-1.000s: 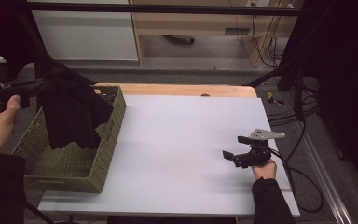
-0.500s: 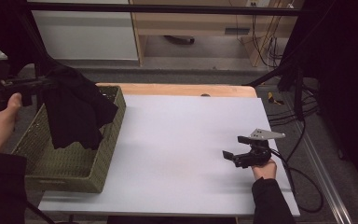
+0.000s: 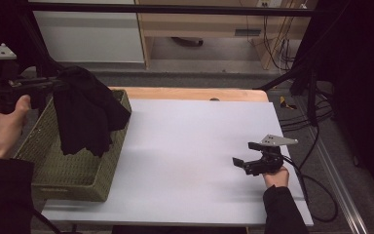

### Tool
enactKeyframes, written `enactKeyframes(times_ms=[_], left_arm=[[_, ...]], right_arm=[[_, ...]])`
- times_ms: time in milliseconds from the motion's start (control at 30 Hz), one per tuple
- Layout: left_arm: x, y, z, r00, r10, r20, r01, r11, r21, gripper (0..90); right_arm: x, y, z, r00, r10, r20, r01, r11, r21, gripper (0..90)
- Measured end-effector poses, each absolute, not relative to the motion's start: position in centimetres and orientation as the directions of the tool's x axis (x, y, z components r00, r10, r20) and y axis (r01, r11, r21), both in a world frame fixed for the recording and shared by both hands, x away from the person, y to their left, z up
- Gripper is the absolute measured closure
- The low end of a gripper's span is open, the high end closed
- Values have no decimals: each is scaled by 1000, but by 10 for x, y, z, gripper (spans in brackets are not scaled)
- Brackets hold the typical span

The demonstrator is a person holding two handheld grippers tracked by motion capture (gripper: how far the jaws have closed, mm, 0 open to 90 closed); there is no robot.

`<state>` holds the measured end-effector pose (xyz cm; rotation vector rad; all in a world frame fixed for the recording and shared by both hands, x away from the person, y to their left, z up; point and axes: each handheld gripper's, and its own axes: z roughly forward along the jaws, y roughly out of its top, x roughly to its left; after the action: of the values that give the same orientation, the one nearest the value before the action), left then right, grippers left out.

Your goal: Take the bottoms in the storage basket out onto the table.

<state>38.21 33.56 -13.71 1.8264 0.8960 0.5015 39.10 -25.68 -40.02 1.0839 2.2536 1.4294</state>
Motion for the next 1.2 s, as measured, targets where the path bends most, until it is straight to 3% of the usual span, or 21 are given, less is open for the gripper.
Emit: enactKeyframes(times_ms=[1200], left_arm=[[389, 275, -134, 736, 673, -70, 317, -252, 914, 842]], right_arm=[[391, -257, -400, -686, 709, 164, 451, 238, 860, 42]])
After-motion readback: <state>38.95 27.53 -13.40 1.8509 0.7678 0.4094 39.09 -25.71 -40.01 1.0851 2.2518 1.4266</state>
